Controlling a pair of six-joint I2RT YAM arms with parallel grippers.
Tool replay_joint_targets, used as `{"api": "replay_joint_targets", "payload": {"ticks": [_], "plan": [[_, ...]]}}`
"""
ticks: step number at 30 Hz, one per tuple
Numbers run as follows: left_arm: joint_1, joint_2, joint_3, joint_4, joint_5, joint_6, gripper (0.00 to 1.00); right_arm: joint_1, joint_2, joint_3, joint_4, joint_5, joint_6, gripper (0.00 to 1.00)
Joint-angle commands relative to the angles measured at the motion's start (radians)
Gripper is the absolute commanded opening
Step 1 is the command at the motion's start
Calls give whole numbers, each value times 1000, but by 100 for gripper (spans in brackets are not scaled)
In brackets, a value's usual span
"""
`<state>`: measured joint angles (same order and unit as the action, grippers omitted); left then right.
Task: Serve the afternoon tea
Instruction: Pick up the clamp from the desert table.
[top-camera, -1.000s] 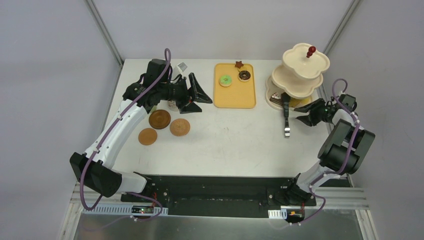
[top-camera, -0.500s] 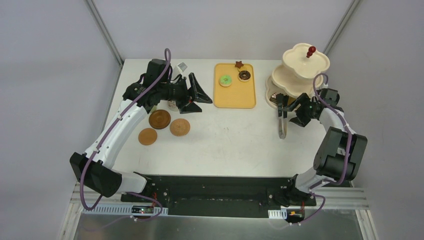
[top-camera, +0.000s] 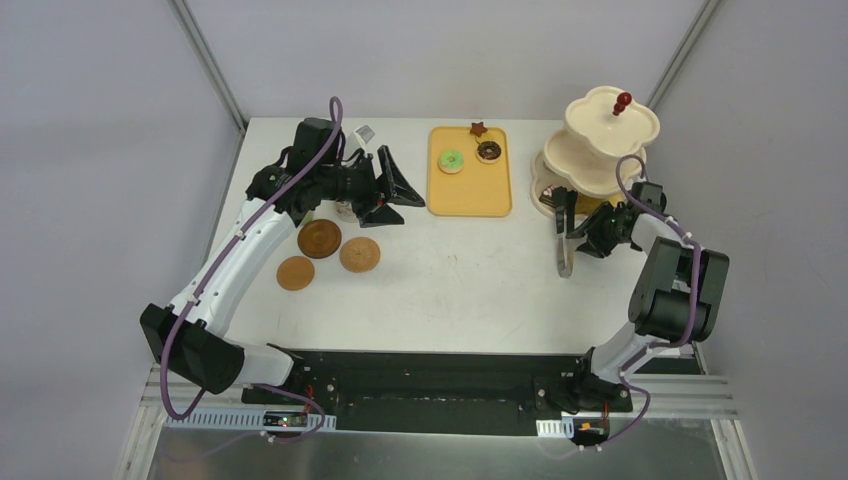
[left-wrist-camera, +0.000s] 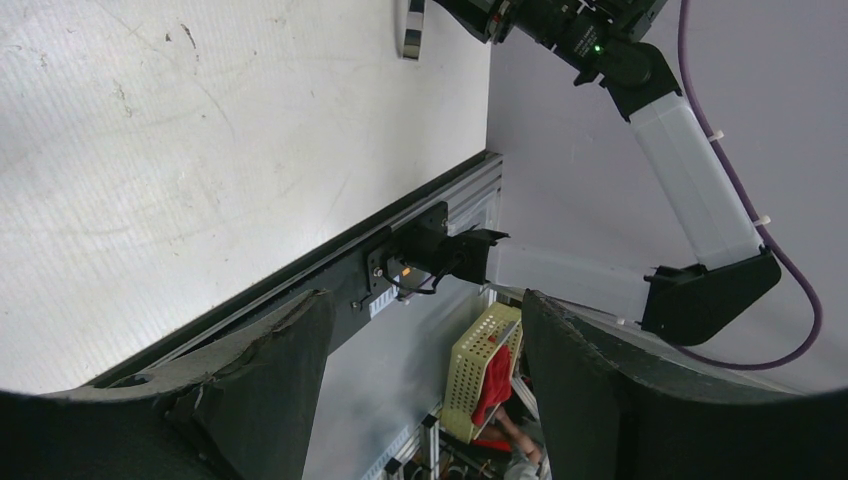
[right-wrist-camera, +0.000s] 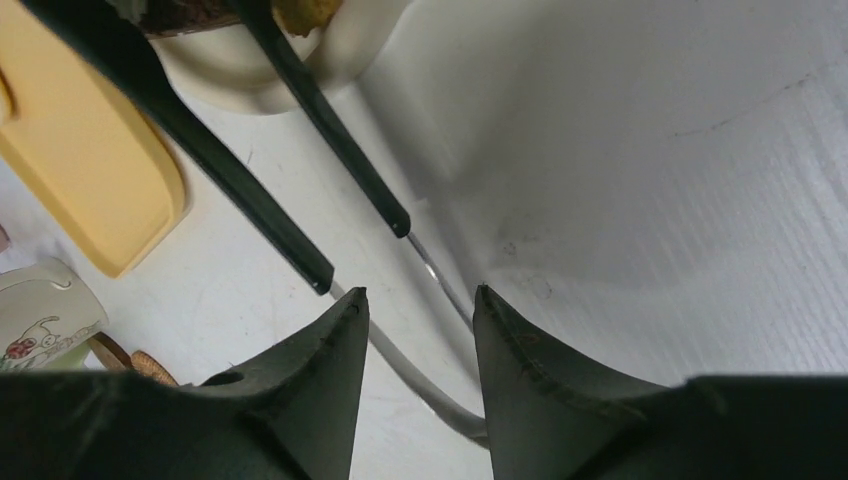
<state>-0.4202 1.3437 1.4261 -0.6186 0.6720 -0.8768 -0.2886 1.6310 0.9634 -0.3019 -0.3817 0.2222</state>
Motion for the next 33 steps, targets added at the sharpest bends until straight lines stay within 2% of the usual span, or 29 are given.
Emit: {"api": "replay_joint_targets", "payload": {"ticks": [1,7,13,19,24,33], "plan": [[-10,10,12,13,12,9,71,27,61,48,-2,23,-38,44],[-9,12,9,12,11,12,71,69,85,48,37,48,-66,29],[-8,13,7,10,9,16,71,100,39,22,48,110,-71,1],[-8,12,8,11,8,15,71,111,-116,-51,40,193,-40,0],[-9,10,8,11,9,15,71,109,-214,-119,37,191,-25,0],[-9,-1,-16,16,8,12,71,131,-303,-141,-148,57,26,0]]}}
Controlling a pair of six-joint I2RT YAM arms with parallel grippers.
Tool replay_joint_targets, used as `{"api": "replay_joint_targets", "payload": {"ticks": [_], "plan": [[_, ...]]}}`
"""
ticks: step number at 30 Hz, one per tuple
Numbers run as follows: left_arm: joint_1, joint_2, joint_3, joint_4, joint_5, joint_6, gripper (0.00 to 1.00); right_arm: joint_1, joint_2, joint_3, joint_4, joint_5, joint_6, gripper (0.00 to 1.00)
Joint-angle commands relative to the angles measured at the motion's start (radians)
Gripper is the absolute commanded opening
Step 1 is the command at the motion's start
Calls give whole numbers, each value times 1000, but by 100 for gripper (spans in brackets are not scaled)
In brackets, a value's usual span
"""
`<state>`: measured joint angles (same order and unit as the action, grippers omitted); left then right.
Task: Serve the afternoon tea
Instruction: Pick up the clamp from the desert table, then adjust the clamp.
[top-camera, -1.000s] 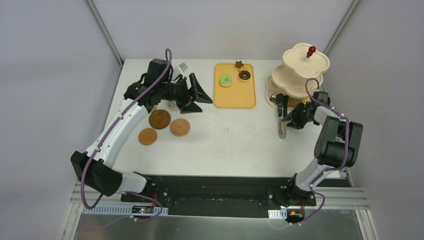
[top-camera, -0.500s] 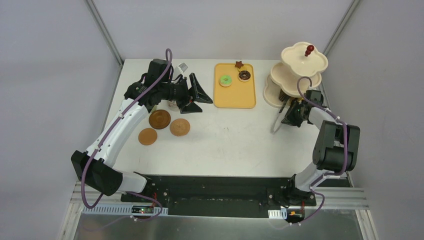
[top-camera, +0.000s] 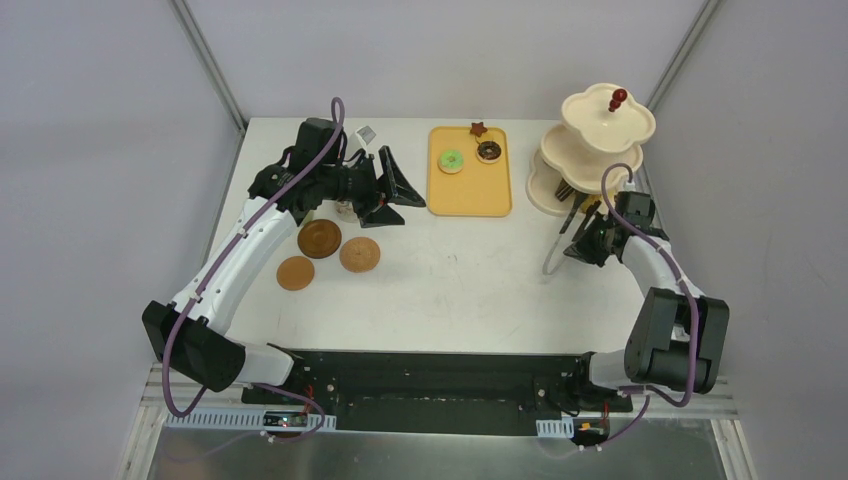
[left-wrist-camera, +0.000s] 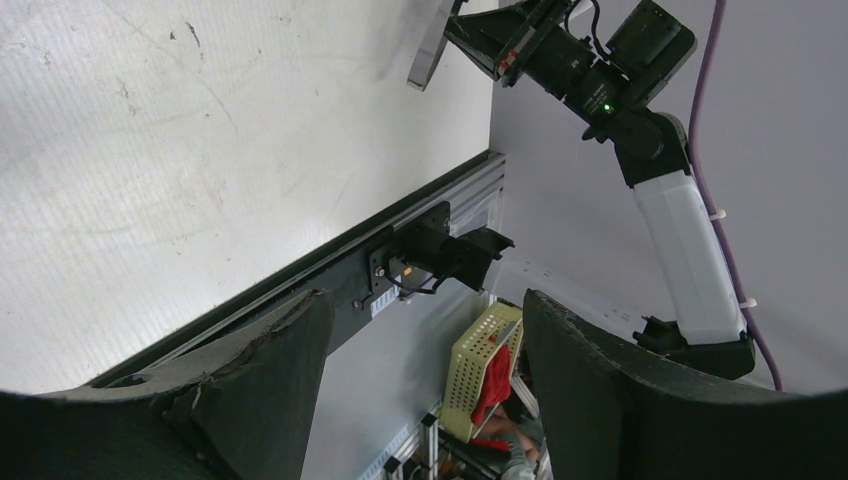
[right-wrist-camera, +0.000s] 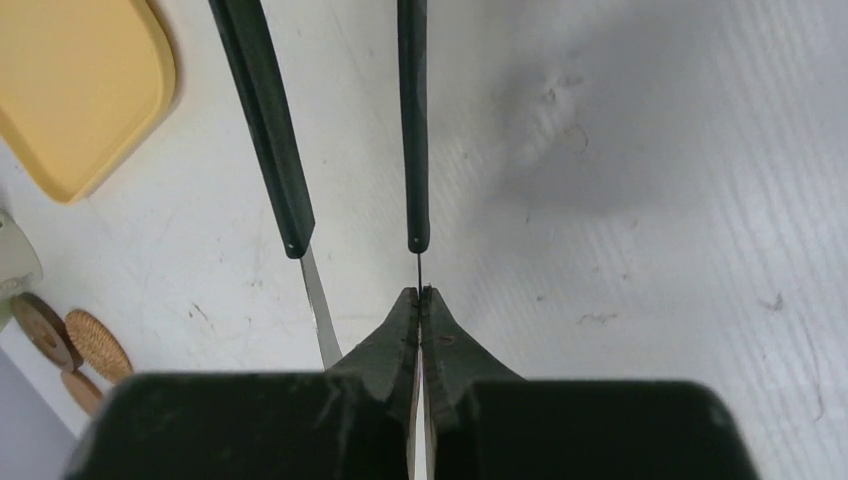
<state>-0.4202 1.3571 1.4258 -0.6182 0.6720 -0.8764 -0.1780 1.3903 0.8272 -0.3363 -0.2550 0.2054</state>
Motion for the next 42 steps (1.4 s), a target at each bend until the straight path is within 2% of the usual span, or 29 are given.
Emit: {"api": "replay_joint_targets", "payload": {"ticks": [1,6,12,16,21,26,30,35,38,42], "plan": [[-9,-15,-21,16,8,9,72,32,-77,-9,-137,-74,50,0],[-9,-26,-66,30,5,4,72,138,-167,-46,-208,-93,91,0],[-12,-36,-148,101,13,-22,72,362,-204,13,-249,-18,160,0],[-58,-9,-162,149,-9,-23,72,543,-155,97,-234,78,178,0],[-120,32,-159,259,-62,-37,73,702,-27,245,-227,166,131,0],[-126,77,-157,291,-138,4,75,780,64,361,-199,198,83,0],[-126,117,-180,330,-184,12,75,809,102,398,-118,163,78,0],[-124,184,-76,194,-301,105,75,823,145,455,-66,111,98,0],[-124,240,6,131,-323,139,75,827,170,498,-55,82,122,0],[-95,290,43,76,-341,132,71,837,199,533,-39,62,141,0]]}}
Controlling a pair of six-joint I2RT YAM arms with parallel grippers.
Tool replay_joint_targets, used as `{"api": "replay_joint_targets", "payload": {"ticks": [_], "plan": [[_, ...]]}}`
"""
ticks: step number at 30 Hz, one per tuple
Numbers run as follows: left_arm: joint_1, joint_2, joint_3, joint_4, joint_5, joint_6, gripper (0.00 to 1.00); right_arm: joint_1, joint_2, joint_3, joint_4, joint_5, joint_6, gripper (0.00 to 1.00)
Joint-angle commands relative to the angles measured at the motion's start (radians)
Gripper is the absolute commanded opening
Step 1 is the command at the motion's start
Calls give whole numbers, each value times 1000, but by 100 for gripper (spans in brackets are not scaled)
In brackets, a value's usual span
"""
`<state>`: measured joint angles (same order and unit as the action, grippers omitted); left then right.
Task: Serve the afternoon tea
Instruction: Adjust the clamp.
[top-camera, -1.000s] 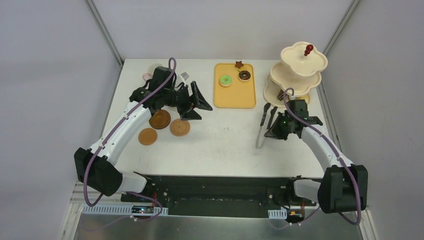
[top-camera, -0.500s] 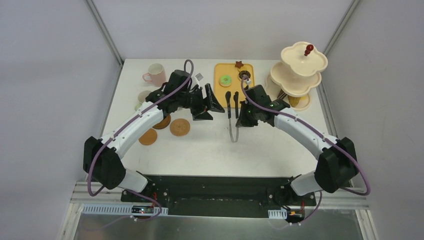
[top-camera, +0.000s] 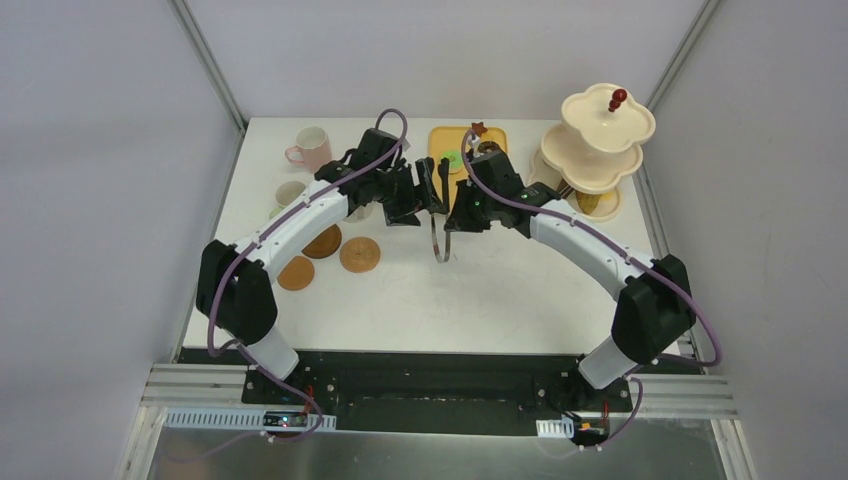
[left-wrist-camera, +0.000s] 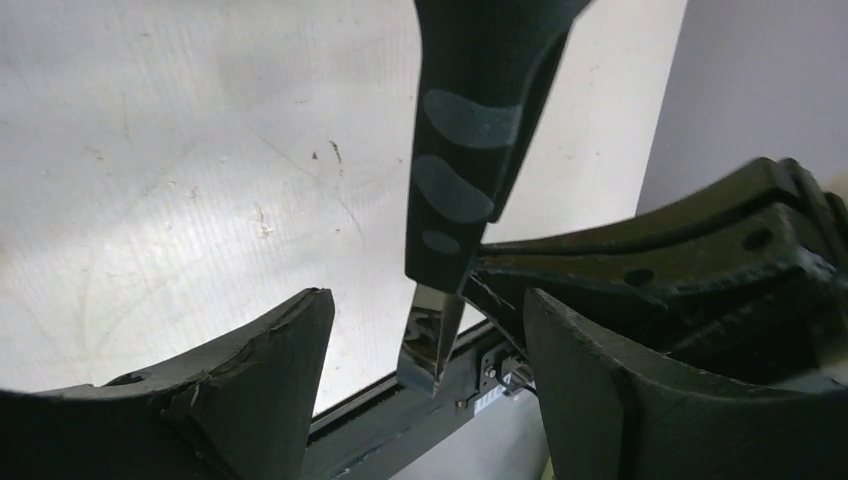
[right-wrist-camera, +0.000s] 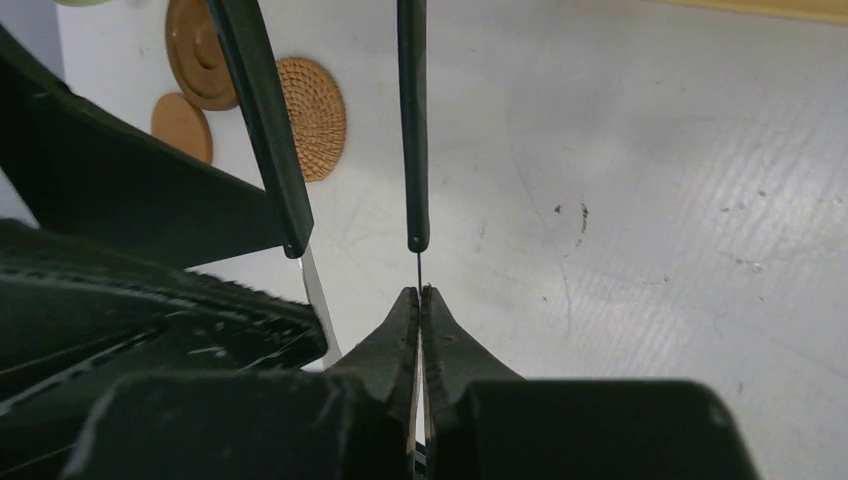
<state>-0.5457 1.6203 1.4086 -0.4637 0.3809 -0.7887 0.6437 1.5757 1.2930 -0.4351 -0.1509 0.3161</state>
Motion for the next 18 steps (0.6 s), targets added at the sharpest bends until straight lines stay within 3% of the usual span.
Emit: {"api": "replay_joint_targets", "payload": {"ticks": [1,12,15,18], "plan": [[37,30,57,-69,-41,41,70,19,18,72,61,-41,33,0],[57,44,124,-113,-131,127,41,57,44,68,77,-22,126,0],[61,42,117,-84,-121,129,40,69,45,71,76,-19,141,0],[61,32,84,-49,-107,109,46,74,47,80,72,-17,142,0]]}}
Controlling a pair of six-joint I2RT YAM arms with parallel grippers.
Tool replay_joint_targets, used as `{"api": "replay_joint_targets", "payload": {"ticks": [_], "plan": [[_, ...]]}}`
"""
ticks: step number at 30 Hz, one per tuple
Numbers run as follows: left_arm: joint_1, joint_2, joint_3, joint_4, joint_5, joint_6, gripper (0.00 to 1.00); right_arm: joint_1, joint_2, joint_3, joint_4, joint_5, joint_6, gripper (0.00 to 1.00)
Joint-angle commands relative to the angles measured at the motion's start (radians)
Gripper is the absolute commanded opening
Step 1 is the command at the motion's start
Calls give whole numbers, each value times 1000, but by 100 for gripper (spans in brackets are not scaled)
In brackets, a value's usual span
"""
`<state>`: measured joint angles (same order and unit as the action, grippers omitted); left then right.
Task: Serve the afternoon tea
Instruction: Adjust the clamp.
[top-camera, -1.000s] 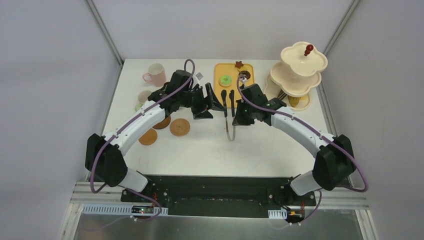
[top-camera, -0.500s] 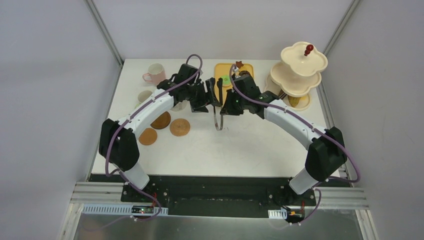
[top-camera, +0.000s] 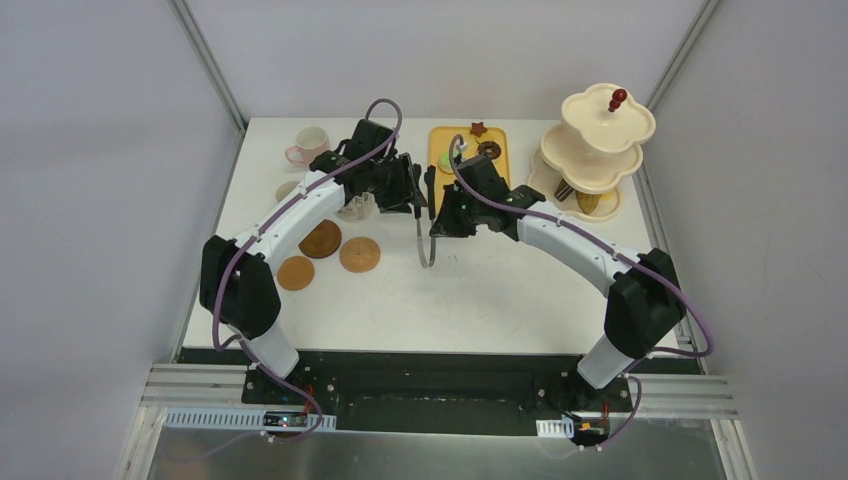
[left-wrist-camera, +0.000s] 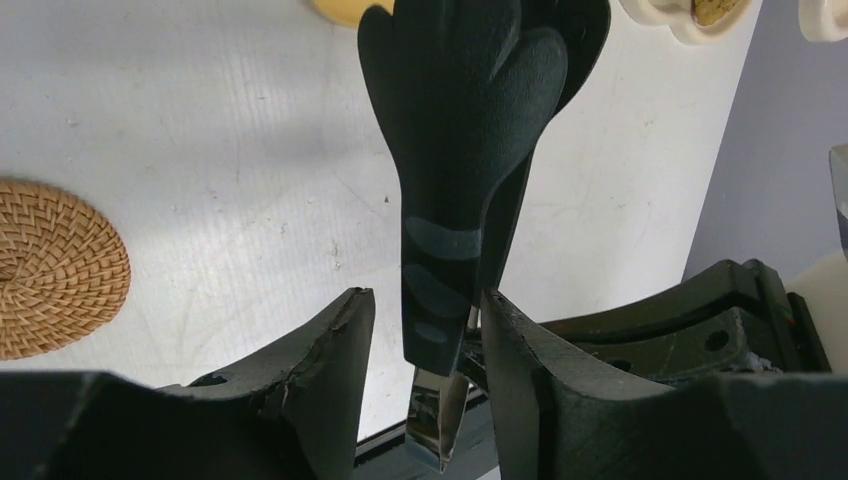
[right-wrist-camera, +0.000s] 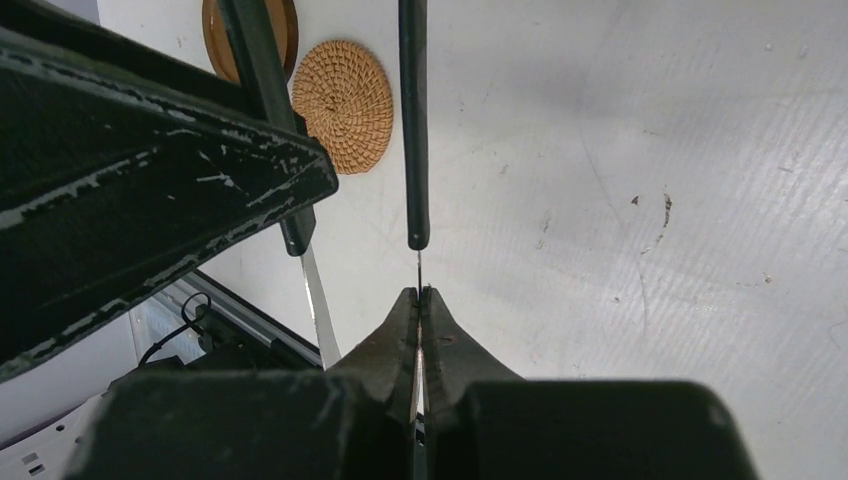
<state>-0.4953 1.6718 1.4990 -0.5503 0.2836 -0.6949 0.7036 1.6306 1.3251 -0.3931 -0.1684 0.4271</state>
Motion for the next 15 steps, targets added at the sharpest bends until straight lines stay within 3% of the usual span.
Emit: {"api": "replay_joint_targets", "payload": {"ticks": [1,6,12,15], "plan": [[11,-20,-12,40,-8,12,48,15,-8,53,28,1,27,0],[19,-12,-7,27,-20,12,45,18,-5,71,16,10,15,0],[23,-27,-4,66,-24,9,28,19,8,91,16,27,73,0],[24,-61,-23,114,-40,7,17,16,-6,66,10,122,182,0]]}}
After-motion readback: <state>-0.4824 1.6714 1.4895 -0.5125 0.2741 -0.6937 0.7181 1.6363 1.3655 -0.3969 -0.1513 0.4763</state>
